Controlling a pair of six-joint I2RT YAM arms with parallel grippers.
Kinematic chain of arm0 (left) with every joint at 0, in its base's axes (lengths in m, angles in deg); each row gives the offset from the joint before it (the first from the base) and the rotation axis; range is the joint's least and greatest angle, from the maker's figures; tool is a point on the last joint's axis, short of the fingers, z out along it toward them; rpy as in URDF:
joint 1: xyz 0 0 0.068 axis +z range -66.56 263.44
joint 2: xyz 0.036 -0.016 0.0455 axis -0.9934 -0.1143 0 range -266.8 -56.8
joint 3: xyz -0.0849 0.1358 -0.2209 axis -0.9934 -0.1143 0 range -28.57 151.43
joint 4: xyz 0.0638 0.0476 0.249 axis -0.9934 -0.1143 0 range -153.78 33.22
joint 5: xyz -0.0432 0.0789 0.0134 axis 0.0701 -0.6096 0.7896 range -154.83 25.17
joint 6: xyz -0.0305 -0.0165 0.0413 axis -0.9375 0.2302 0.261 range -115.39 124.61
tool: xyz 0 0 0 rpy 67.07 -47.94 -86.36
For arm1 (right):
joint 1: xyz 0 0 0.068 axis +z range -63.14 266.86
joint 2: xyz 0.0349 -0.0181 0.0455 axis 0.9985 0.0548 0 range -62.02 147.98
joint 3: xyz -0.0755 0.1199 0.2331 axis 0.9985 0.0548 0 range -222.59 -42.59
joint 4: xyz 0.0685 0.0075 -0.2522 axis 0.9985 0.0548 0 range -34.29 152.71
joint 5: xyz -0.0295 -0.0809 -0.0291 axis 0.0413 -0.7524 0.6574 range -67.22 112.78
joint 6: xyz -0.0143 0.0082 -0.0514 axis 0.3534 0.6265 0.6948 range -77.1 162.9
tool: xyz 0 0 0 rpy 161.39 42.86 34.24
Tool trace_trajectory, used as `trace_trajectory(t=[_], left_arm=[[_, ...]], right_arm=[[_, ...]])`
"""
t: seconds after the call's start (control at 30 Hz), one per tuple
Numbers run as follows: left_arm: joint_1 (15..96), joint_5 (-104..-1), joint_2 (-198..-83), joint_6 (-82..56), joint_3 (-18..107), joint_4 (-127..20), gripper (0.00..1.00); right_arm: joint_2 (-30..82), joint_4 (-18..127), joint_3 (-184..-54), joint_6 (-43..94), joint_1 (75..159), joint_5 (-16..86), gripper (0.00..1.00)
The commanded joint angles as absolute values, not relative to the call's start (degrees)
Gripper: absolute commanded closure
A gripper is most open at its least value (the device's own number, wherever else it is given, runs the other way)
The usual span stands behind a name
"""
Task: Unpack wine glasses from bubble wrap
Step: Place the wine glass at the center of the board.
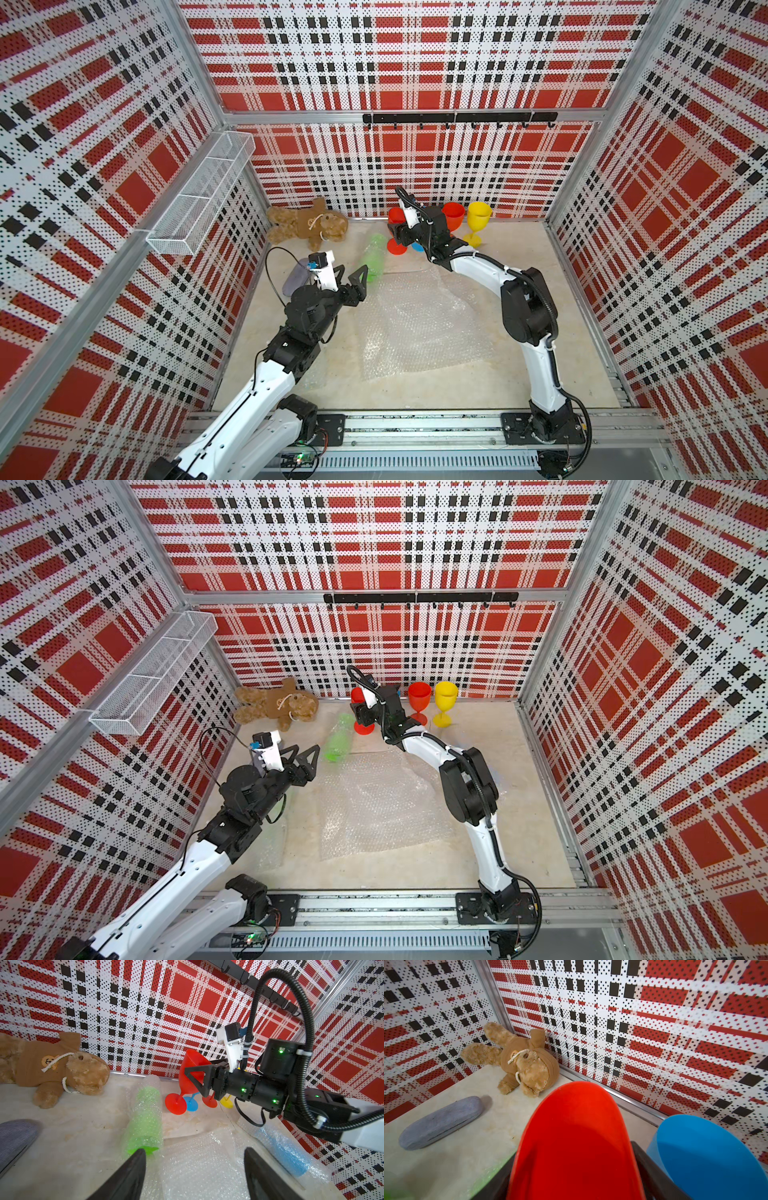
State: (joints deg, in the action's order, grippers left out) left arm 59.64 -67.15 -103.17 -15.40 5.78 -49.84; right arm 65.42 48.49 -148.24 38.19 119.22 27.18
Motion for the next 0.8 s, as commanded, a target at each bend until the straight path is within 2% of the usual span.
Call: trace_trajectory(t=[0.0,0.23,0.77], left_arm=[[59.2,-68.1,-102.3,-14.2,6.1,-50.5,0.24],[58.7,-68.4,-102.0,-14.0,6.1,-50.5,0.24],[58.3,-68.4,-102.2,-13.8,6.1,-50.5,0.24]], right_arm=[[69.1,49.7,-153.1,38.1,119.4,24.5,0.28],[74.6,51.4,-159.1,37.6,119.5,22.7,0.26],[79.1,52.8,-162.1,36.7,119.1,20.1,0.22]])
